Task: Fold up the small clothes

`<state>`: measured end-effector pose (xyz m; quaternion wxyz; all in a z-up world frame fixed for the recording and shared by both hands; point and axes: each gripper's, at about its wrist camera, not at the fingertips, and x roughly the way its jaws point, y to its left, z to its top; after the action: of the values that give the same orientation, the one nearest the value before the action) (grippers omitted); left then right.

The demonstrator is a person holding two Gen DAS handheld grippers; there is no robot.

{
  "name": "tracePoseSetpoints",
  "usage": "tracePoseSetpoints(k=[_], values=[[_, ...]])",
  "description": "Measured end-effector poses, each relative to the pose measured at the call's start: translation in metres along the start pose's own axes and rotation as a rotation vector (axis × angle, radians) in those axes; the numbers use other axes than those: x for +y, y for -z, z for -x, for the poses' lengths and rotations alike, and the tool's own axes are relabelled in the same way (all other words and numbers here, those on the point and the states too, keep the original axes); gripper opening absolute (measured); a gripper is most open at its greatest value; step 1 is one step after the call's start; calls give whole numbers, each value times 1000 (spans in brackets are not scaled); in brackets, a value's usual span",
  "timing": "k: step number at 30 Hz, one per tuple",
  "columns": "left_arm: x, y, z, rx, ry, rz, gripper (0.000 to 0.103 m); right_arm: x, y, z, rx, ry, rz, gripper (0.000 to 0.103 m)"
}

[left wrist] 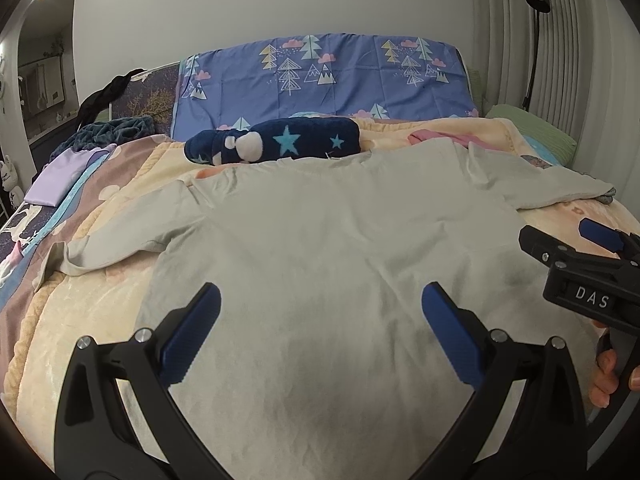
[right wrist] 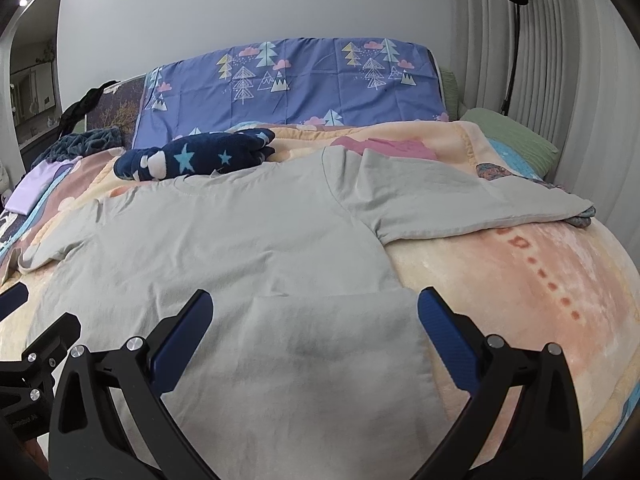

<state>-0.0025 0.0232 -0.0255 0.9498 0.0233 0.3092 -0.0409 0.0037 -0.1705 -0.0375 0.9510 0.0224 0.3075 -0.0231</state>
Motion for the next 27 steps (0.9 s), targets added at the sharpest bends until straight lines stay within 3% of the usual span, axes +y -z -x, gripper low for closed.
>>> tracePoseSetpoints(k=[27], values=[[10, 1, 0, -10, -1, 46, 101, 14, -1, 9, -52, 3, 61, 97]])
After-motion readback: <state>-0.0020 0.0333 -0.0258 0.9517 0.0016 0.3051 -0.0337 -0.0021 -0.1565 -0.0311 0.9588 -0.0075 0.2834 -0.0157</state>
